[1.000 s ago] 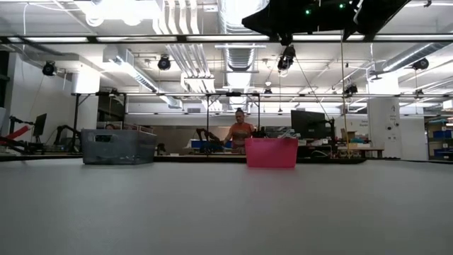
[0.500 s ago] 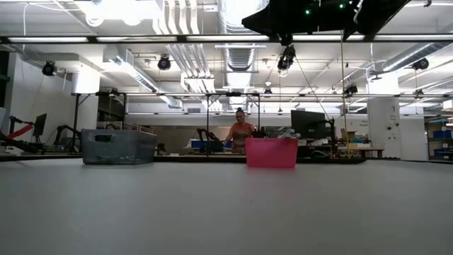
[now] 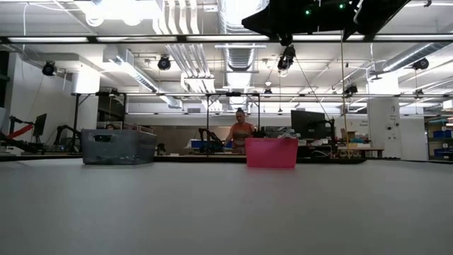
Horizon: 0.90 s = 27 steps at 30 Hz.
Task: Sort silverware by color (type)
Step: Put the green spoon into the transparent bin
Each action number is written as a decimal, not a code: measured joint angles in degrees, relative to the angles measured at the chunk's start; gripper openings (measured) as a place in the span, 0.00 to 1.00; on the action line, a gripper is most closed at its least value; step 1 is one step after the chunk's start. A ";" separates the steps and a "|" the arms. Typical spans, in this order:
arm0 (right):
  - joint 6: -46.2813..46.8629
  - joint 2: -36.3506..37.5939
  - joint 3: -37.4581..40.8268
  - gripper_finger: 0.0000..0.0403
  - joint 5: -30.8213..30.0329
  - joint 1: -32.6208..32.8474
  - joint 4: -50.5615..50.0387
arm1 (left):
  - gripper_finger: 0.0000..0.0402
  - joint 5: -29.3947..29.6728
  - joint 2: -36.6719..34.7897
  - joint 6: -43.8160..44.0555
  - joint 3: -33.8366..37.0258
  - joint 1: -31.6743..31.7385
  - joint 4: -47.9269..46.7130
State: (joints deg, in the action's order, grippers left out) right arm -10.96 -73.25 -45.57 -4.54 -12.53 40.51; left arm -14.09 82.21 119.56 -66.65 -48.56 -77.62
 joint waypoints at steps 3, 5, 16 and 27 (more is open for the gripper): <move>0.00 0.00 0.01 0.19 0.00 0.00 0.00 | 0.09 -0.02 0.00 0.17 1.24 0.00 0.68; 0.00 0.00 0.01 0.18 0.00 0.00 -0.02 | 0.09 0.00 0.00 -0.13 1.86 0.00 1.10; -0.15 0.00 0.01 0.18 0.00 0.00 0.00 | 0.11 0.00 0.05 -1.78 5.31 -0.02 3.85; -0.17 0.00 0.01 0.16 0.00 0.00 0.00 | 0.12 -0.04 0.09 -1.11 9.96 -0.02 10.18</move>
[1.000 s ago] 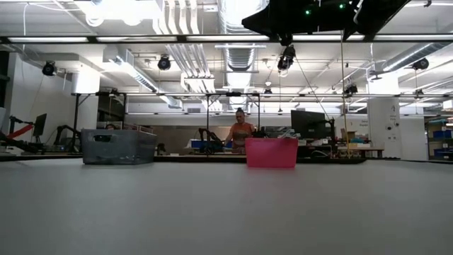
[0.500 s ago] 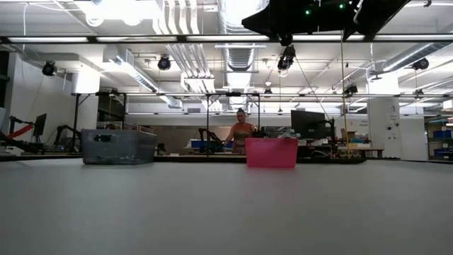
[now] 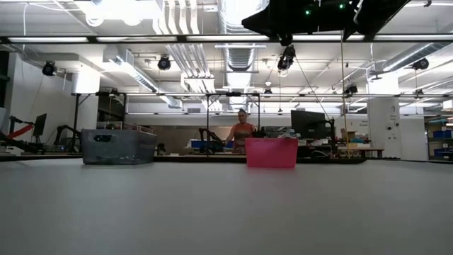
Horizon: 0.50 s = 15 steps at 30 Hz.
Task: Sort silverware by color (type)
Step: Put the green spoon into the transparent bin
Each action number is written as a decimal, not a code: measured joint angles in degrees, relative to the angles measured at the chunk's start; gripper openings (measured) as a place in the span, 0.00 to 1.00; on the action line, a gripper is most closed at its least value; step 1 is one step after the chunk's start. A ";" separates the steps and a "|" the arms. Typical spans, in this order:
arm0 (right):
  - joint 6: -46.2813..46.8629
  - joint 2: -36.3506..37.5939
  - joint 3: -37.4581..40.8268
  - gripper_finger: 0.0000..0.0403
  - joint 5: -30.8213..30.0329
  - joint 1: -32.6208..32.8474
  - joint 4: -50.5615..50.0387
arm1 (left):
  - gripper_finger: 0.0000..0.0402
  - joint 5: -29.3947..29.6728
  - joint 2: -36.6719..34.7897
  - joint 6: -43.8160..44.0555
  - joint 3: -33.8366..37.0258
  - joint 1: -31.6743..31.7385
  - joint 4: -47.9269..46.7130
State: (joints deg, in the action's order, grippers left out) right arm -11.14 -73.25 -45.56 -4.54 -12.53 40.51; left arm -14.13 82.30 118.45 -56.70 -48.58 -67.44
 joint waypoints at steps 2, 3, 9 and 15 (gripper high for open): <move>0.00 0.00 0.00 0.16 0.00 0.00 0.00 | 0.12 0.02 0.00 0.02 0.74 0.00 0.00; 0.00 0.00 0.00 0.16 0.00 0.00 0.00 | 0.12 0.02 0.00 0.06 1.00 0.00 -0.01; -0.02 0.00 0.00 0.16 0.00 0.00 0.02 | 0.12 0.02 0.00 0.54 2.25 0.00 1.19; 0.00 0.00 0.00 0.16 0.00 0.00 0.00 | 0.12 0.05 0.00 0.59 4.64 0.00 5.72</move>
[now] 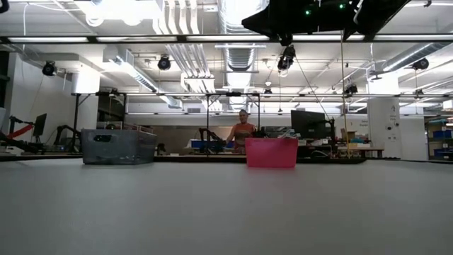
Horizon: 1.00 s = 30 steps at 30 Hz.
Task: Sort silverware by color (type)
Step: Put the green spoon into the transparent bin, then return to Home Position
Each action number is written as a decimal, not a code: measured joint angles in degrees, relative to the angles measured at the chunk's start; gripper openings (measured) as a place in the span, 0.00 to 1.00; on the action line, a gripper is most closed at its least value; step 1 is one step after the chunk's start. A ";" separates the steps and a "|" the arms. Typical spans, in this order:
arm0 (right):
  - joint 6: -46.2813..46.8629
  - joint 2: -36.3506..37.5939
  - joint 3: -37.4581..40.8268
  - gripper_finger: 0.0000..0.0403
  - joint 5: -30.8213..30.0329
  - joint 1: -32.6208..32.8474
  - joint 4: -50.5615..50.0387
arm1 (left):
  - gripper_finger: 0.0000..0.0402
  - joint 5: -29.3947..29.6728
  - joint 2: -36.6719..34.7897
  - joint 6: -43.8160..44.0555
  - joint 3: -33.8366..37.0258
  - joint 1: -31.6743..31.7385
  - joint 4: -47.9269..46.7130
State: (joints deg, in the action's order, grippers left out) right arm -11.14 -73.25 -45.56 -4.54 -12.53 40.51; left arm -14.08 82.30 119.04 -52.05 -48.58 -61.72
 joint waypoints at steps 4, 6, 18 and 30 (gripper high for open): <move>-0.01 0.00 0.00 0.16 0.00 0.00 0.01 | 0.13 0.00 0.00 -0.26 0.79 0.00 0.18; -0.02 -0.01 0.02 0.16 0.00 0.00 0.02 | 0.14 -0.01 0.00 -0.50 1.15 0.00 0.16; -0.02 -0.02 0.02 0.15 0.00 0.02 0.02 | 0.17 0.01 0.00 -0.98 2.01 0.00 0.34; -0.02 -0.02 0.02 0.15 0.00 0.00 0.02 | 0.18 0.01 0.00 -0.39 1.65 0.00 0.71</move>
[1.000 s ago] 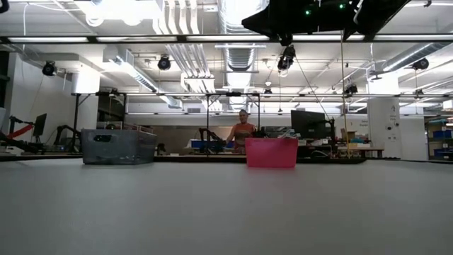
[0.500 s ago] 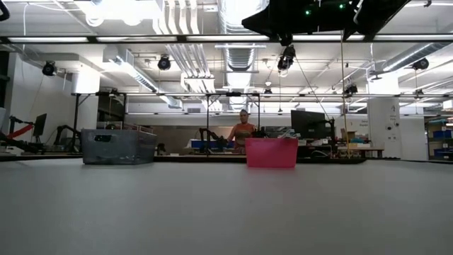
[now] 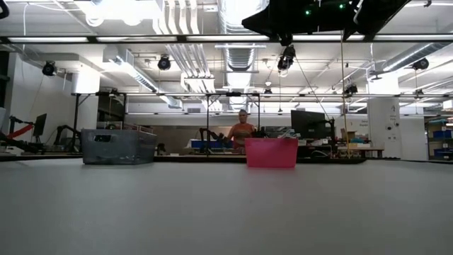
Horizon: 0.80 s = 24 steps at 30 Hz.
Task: Sort silverware by color (type)
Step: Return to Home Position
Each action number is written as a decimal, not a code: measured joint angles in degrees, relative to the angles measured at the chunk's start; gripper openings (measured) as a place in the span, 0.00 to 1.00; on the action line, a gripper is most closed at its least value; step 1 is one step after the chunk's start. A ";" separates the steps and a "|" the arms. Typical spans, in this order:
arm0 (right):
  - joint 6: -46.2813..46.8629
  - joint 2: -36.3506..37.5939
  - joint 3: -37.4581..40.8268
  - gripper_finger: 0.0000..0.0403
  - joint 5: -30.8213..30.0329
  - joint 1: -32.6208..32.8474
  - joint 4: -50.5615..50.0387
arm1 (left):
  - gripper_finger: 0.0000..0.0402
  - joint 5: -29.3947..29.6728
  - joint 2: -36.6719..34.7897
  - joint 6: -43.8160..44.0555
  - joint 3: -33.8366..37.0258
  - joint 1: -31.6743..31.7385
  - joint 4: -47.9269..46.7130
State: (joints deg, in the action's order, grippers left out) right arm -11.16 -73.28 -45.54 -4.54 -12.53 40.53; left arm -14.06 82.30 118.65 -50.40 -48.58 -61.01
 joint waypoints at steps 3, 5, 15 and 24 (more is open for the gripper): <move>0.00 0.00 0.00 0.15 0.00 0.02 0.00 | 0.18 0.00 0.00 0.04 -0.25 0.00 -0.02; 0.00 0.00 0.00 0.15 0.00 0.01 0.00 | 0.18 -0.01 0.00 0.03 -0.53 0.00 -0.08; 0.67 0.00 0.00 0.15 0.01 0.02 -0.95 | 0.18 10.70 -0.06 -8.86 -11.14 1.67 -3.76; 0.66 0.00 0.00 0.15 0.00 0.00 -1.14 | 0.15 37.27 -0.20 -48.27 -21.62 9.56 -1.12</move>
State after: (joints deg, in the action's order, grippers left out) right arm -10.49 -73.28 -45.54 -4.54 -12.53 39.39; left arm 23.21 82.11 70.38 -72.02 -39.02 -62.14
